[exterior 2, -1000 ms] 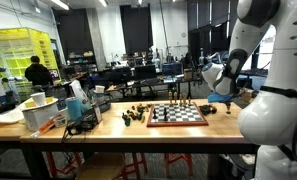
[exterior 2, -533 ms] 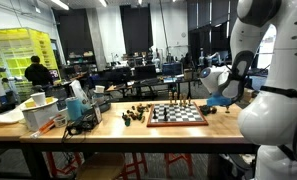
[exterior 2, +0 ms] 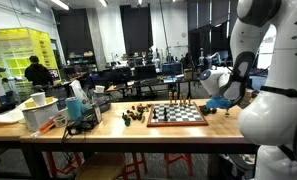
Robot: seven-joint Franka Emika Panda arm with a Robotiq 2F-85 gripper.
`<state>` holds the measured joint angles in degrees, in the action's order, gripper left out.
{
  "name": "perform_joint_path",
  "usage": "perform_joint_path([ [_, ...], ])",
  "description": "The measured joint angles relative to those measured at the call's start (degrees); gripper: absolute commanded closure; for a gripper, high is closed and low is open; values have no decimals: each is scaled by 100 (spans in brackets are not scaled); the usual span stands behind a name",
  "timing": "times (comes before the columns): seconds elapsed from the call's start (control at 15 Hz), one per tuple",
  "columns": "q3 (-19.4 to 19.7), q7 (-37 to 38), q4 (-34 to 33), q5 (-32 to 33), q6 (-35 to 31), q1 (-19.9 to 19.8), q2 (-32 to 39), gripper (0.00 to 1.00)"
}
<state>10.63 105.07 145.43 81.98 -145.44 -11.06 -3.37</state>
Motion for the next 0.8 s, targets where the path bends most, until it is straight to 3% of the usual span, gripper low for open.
perform_joint_path([
  [0.47,21,22,93,-591,-792,-4,-109,97],
  [0.8,22,29,201,-426,-661,-8,-344,97],
])
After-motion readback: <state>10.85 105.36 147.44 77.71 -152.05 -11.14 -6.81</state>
